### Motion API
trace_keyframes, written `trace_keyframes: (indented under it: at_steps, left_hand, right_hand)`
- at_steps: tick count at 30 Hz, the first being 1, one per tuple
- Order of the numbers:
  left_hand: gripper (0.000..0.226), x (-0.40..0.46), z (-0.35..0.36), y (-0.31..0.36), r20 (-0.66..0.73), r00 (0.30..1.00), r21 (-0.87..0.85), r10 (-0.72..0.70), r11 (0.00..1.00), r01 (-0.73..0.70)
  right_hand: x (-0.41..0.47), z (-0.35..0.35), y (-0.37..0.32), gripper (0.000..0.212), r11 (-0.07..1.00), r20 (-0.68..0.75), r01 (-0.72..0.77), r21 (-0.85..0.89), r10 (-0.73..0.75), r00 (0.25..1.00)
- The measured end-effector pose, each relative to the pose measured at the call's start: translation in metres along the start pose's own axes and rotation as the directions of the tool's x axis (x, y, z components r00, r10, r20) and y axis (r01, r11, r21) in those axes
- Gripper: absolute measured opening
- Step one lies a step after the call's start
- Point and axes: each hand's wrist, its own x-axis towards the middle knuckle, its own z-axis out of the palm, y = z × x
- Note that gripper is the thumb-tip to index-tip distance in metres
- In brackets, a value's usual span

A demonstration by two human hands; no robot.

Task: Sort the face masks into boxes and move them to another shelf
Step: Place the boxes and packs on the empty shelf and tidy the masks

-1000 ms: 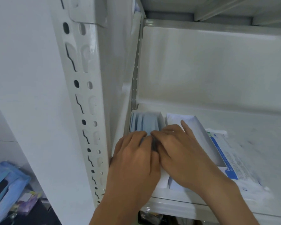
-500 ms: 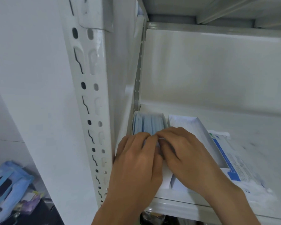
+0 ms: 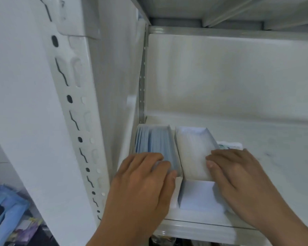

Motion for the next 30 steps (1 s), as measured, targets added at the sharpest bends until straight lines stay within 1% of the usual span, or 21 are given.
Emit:
trace_keyframes:
  at_steps: [2,4,5,6,8,9,11,12,14,16,19,21,24,26,27,29,30]
  left_hand:
    - [0.027,0.005,-0.001,0.005,-0.027,1.0,-0.036,0.0,0.999,-0.001]
    - [0.029,0.013,0.002,0.013,0.006,0.997,-0.077,0.082,0.994,-0.082]
    - [0.03,0.018,0.005,0.017,0.041,0.991,-0.093,0.129,0.988,-0.125]
    - [0.032,0.023,0.007,0.021,0.081,0.983,-0.112,0.164,0.982,-0.154]
    - [0.038,0.035,0.013,0.024,0.19,0.964,-0.122,0.186,0.979,-0.165]
    - [0.04,0.04,0.016,0.023,0.25,0.951,-0.103,0.18,0.982,-0.159]
    - [0.042,0.045,0.02,0.02,0.317,0.935,-0.046,0.163,0.987,-0.156]
    - [0.044,0.045,0.021,0.019,0.324,0.933,-0.03,0.155,0.988,-0.154]
    - [0.047,0.044,0.021,0.019,0.324,0.936,-0.014,0.139,0.99,-0.142]
    - [0.04,0.042,0.02,0.02,0.316,0.94,-0.03,0.13,0.991,-0.128]
    - [0.025,0.041,0.019,0.019,0.301,0.947,-0.073,0.112,0.993,-0.094]
    - [0.019,0.041,0.017,0.019,0.297,0.951,-0.097,0.09,0.993,-0.064]
    - [0.018,0.04,0.017,0.019,0.3,0.951,-0.131,0.078,0.991,-0.04]
    - [0.021,0.04,0.017,0.019,0.299,0.951,-0.154,0.083,0.987,-0.037]
    - [0.024,0.04,0.017,0.019,0.297,0.951,-0.165,0.082,0.986,-0.033]
    - [0.025,0.04,0.015,0.019,0.298,0.952,-0.181,0.075,0.983,-0.021]
    - [0.024,0.04,0.014,0.019,0.3,0.951,-0.187,0.071,0.982,-0.014]
  right_hand:
    - [-0.002,0.005,-0.004,0.051,1.0,0.056,0.007,-0.003,-0.007,0.998]
    - [-0.003,0.009,-0.008,0.056,0.999,0.074,0.022,0.026,-0.024,0.997]
    - [-0.003,0.009,-0.009,0.055,0.998,0.077,0.031,0.059,-0.036,0.996]
    - [-0.001,0.007,-0.01,0.049,0.993,0.083,0.045,0.109,-0.054,0.995]
    - [0.002,0.003,-0.011,0.03,0.97,0.057,0.079,0.229,-0.095,0.994]
    - [0.004,0.002,-0.01,0.025,0.964,0.025,0.077,0.254,-0.086,0.996]
    - [0.009,-0.002,-0.008,0.025,0.975,0.011,0.022,0.223,-0.025,1.0]
    - [0.012,-0.003,-0.008,0.03,0.981,0.012,-0.007,0.193,0.005,1.0]
    - [0.018,-0.005,-0.011,0.033,0.986,0.088,-0.064,0.157,0.051,0.995]
    - [0.026,-0.008,-0.016,0.033,0.99,0.191,-0.101,0.096,0.081,0.978]
    - [0.039,-0.009,-0.019,0.041,0.998,0.26,-0.061,0.021,0.054,0.964]
    - [0.047,-0.008,-0.021,0.05,0.997,0.305,-0.028,0.077,0.003,0.952]
    - [0.054,-0.003,-0.022,0.057,0.986,0.355,-0.052,0.161,-0.009,0.935]
    - [0.057,0.001,-0.021,0.055,0.973,0.311,-0.09,0.215,0.019,0.95]
    - [0.057,0.003,-0.021,0.054,0.972,0.254,-0.095,0.213,0.039,0.967]
    - [0.058,0.004,-0.022,0.05,0.991,0.091,-0.061,0.119,0.05,0.995]
    - [0.057,0.002,-0.025,0.045,0.997,0.03,-0.028,0.077,0.026,0.999]
